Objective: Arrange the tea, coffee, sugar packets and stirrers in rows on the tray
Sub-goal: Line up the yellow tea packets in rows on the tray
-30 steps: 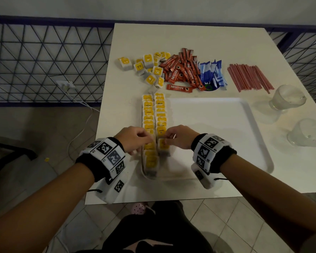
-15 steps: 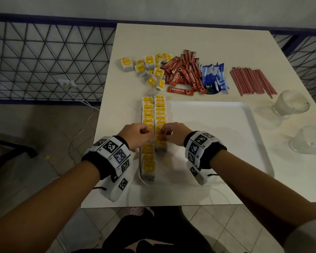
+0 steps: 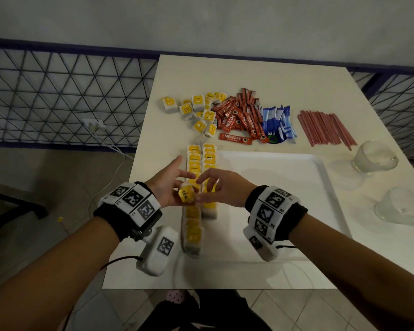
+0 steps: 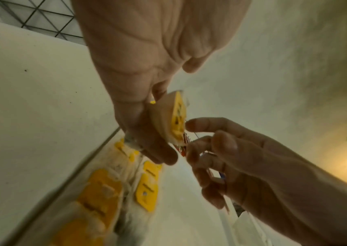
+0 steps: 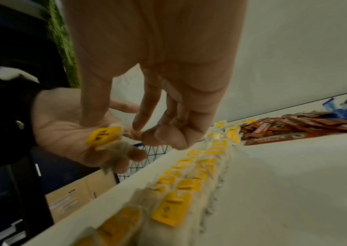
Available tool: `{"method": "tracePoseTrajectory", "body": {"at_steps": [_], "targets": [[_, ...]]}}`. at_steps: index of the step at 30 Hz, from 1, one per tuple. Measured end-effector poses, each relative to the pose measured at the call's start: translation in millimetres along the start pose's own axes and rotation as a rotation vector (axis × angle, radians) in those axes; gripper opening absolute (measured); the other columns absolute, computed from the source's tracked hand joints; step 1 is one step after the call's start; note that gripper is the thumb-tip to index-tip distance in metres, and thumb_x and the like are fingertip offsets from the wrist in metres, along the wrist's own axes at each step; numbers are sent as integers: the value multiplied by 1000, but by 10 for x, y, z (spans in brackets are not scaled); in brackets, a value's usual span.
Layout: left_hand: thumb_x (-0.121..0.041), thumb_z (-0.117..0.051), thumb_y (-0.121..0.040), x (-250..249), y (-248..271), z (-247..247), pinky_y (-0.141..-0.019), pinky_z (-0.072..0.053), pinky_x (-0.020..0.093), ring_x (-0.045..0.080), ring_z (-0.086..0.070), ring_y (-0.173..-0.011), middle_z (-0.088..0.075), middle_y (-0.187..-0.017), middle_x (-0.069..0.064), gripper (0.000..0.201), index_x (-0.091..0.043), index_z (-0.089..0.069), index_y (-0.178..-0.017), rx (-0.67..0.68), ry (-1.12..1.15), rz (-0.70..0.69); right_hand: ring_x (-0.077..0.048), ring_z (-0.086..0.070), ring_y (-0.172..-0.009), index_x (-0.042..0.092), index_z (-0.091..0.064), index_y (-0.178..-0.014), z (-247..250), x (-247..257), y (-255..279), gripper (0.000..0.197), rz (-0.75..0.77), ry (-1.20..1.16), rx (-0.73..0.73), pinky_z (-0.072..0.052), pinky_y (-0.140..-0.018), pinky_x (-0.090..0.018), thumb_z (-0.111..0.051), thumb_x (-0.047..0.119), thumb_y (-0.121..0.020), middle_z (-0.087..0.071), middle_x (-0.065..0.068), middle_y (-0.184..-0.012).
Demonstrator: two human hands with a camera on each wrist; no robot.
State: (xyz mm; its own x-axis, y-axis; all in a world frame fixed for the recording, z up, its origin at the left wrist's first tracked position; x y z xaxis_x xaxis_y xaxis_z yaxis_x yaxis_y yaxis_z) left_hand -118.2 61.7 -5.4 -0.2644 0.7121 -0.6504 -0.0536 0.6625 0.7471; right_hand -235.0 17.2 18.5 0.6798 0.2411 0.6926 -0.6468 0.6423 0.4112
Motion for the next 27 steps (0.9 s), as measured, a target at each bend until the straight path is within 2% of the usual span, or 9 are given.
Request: {"method": "tracePoseTrajectory", "body": {"at_steps": [3,6,9,11,13,17,19,22,27], "targets": [[-55,-26,-95,-56,48,12,-51,-55,31,21,-52,-65,-49,-77,10,55,-9,-55,-91,20,22,-11,-13,-49,-82,19,-56,-114,-59,120,29,37,3,12,14,-38,-76,-24,-67,34,-82,-52,6,-87],[-54,-26,-96,-88,103,4,-66,-53,40,24,-54,-66,-50,-76,12,54,-8,-54,-91,40,36,-26,-16,-50,-84,18,-49,-123,-45,208,18,39,24,20,-27,-39,-73,-24,-62,26,-87,-53,-2,-96],[-55,-27,-95,-86,154,6,-78,-49,45,27,-55,-67,-52,-74,14,55,-7,-53,-92,74,64,-24,-14,-49,-78,20,-47,-129,-29,301,8,45,45,9,-5,-39,-67,-23,-61,19,-87,-50,6,-86],[-55,-26,-95,-74,172,19,-82,-48,45,28,-55,-68,-53,-74,15,56,-6,-54,-94,89,62,-28,-14,-49,-81,19,-48,-130,-45,342,9,45,43,49,33,-39,-72,-23,-61,21,-87,-51,5,-89],[-54,-27,-96,-62,189,46,-79,-50,44,27,-56,-68,-54,-74,15,56,-5,-54,-96,85,53,-40,-15,-50,-85,16,-50,-128,-71,356,17,43,29,64,44,-42,-78,-26,-61,23,-87,-53,3,-92],[-39,-34,-98,-18,262,76,-65,-57,38,29,-59,-74,-57,-87,16,40,-6,-55,-94,95,63,-81,-15,-51,-74,9,-55,-116,-68,313,44,30,20,-51,-71,-47,-78,-34,-61,13,-86,-51,9,-71],[-28,-43,-96,12,288,100,-71,-55,38,24,-59,-78,-59,-90,10,26,-10,-59,-90,83,-44,-128,-10,-49,-67,10,-57,-112,-47,287,65,28,11,-78,-111,-45,-72,-31,-63,11,-85,-52,9,-68],[-29,-56,-91,37,293,144,-83,-50,35,16,-58,-88,-64,-85,1,14,-17,-63,-87,20,-320,-227,-12,-51,-71,16,-58,-104,-2,262,114,23,9,-60,-156,-45,-77,-31,-65,13,-83,-53,10,-69],[-29,-67,-83,86,280,116,-60,-35,16,6,-45,-64,-51,-68,-8,14,-17,-60,-85,-82,-699,-419,-1,-46,-62,14,-60,-104,20,172,258,24,6,-52,-231,-40,-65,-19,-67,12,-82,-53,13,-69]]}}
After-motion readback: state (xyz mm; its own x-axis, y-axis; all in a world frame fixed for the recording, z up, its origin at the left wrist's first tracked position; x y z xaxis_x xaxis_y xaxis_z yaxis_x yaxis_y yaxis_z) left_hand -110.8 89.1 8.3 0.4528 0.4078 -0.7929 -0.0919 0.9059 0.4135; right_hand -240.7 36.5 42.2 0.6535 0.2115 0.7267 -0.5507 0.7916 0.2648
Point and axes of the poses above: each hand's wrist, its own y-axis away from the middle knuckle, its own z-axis out of the back of the hand, x = y × z, the point moved 6 cm from there along -y, towards the middle knuckle
